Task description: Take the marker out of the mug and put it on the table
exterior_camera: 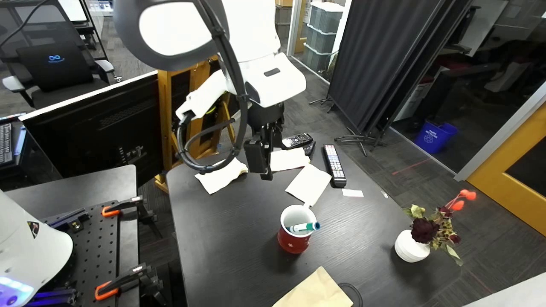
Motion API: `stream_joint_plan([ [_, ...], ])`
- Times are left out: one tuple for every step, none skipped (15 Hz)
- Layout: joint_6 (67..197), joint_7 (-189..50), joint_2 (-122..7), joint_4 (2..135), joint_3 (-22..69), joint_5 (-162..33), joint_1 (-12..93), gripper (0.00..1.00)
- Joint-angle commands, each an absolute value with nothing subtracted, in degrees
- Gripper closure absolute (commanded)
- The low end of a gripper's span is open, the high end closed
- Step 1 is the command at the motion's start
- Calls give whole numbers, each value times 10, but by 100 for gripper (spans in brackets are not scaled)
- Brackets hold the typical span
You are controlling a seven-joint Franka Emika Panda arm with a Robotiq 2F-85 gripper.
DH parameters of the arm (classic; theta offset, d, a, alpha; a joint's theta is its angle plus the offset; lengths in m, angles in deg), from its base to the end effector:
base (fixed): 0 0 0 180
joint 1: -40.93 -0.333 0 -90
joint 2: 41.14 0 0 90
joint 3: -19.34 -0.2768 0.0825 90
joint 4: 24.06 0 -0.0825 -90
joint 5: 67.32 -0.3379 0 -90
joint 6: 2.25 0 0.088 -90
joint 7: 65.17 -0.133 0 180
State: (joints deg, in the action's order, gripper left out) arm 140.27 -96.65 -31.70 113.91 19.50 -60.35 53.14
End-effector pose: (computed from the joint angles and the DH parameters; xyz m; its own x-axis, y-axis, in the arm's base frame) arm 0.4581 -0.1018 0.3659 0.7504 -0.6112 0.2516 -0.6222 -0.7817 -0.0433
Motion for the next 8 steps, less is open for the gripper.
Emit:
stream_joint_plan([
  [1417, -975, -356, 1110, 206, -558, 531, 0],
  [1406, -966, -334, 1127, 210, -581, 521, 0],
  [1406, -966, -339, 1125, 212, -578, 520, 0],
  [1406, -966, -340, 1125, 213, -578, 520, 0],
  [1406, -966, -340, 1126, 213, -579, 519, 0],
  [1406, -966, -340, 1126, 213, -579, 519, 0],
  [1406, -966, -340, 1126, 213, -579, 518, 0],
  [1411, -968, -345, 1122, 213, -579, 519, 0],
])
